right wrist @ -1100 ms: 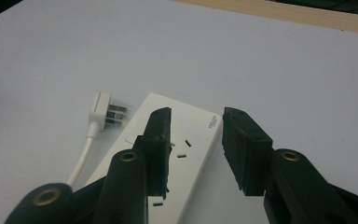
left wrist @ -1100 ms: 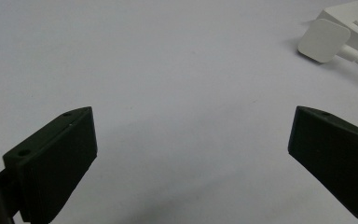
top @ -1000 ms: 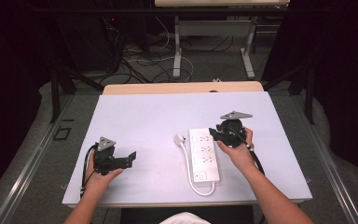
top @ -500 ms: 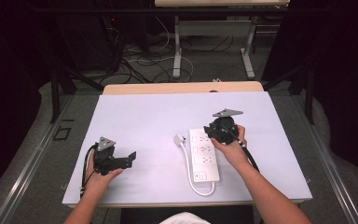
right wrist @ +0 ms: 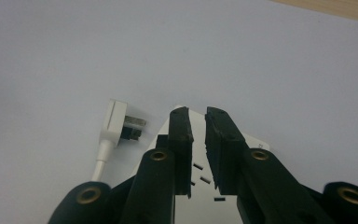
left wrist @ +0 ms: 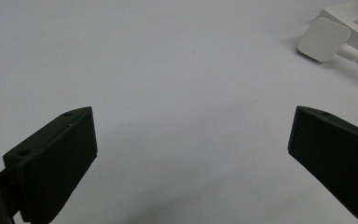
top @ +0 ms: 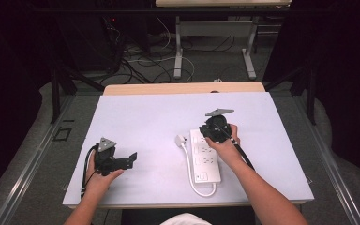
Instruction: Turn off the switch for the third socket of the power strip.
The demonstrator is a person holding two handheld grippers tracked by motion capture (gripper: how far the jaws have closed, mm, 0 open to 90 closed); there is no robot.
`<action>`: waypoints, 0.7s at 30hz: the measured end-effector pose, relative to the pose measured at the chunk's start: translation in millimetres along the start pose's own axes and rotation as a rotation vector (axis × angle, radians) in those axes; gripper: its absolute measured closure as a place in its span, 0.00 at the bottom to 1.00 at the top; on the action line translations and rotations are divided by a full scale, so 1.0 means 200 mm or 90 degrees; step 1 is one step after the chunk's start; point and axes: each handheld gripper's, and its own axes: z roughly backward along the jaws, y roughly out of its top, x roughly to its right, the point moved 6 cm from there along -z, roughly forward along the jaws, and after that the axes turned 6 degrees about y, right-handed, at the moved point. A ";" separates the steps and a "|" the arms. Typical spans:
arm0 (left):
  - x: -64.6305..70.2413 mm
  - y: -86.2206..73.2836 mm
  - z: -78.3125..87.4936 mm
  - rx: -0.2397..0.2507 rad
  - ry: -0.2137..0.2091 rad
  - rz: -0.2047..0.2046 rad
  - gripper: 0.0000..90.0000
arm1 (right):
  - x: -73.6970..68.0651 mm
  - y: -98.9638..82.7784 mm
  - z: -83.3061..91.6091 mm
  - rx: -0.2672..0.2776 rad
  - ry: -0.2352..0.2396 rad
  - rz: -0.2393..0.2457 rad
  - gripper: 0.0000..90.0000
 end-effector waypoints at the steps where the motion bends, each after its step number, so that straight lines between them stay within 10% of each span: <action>1: 0.00 0.00 0.00 0.000 0.000 0.000 0.01 | 0.00 0.00 -0.01 0.000 0.002 0.004 0.92; 21: 0.00 0.00 0.00 0.000 -0.001 0.000 0.01 | -0.03 -0.03 -0.15 -0.051 0.022 -0.015 1.00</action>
